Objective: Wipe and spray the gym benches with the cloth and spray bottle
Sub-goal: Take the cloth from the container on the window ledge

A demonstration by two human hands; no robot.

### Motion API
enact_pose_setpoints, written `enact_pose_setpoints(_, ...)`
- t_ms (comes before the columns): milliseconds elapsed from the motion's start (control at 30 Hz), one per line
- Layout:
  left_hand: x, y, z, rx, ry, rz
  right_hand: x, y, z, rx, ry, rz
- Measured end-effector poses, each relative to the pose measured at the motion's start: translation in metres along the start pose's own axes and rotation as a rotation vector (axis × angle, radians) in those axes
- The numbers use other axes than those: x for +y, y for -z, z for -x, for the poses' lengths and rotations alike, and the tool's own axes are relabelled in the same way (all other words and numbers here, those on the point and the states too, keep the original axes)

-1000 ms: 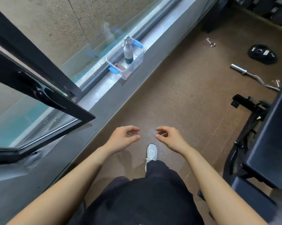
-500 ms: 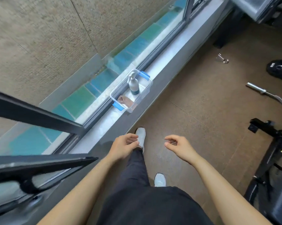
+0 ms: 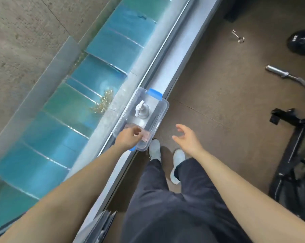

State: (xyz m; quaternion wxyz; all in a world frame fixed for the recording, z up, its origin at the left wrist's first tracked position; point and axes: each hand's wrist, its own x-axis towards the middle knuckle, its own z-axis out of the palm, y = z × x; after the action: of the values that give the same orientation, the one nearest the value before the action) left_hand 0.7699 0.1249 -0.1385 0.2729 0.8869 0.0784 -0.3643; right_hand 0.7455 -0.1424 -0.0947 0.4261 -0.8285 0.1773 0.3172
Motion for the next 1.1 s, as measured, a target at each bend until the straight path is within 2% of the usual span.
enact_pose_setpoints(100,-0.016,-0.009,-0.046,-0.086,0.032,-0.114,-0.009,-0.014,-0.041,0.012,0.014,0.013)
enact_pose_setpoints(267,-0.036,-0.036,-0.099,-0.086,-0.047,-0.382,-0.004,-0.042,-0.103,0.027,0.101,0.144)
enact_pose_setpoints(400,-0.047,-0.056,-0.125,-0.129,0.004,-0.558,0.006,-0.058,-0.124,0.045,0.150,0.275)
enact_pose_setpoints(500,-0.052,-0.064,-0.139,-0.086,0.000,-0.583,0.014,-0.059,-0.128,0.059,0.190,0.286)
enact_pose_setpoints(567,-0.057,-0.062,-0.145,-0.106,-0.017,-0.542,0.017,-0.058,-0.130,0.053,0.194,0.307)
enact_pose_setpoints(667,-0.057,-0.049,-0.138,-0.145,-0.008,-0.337,0.012,-0.055,-0.130,0.042,0.188,0.316)
enact_pose_setpoints(867,-0.029,-0.010,-0.083,-0.020,-0.103,0.063,-0.004,-0.045,-0.122,-0.007,0.159,0.319)
enact_pose_setpoints(1000,-0.011,0.004,-0.036,0.031,-0.114,0.212,-0.006,-0.025,-0.114,-0.087,0.152,0.241)
enact_pose_setpoints(1100,0.009,0.014,-0.004,0.018,-0.159,0.348,-0.010,-0.008,-0.091,-0.053,0.131,0.127)
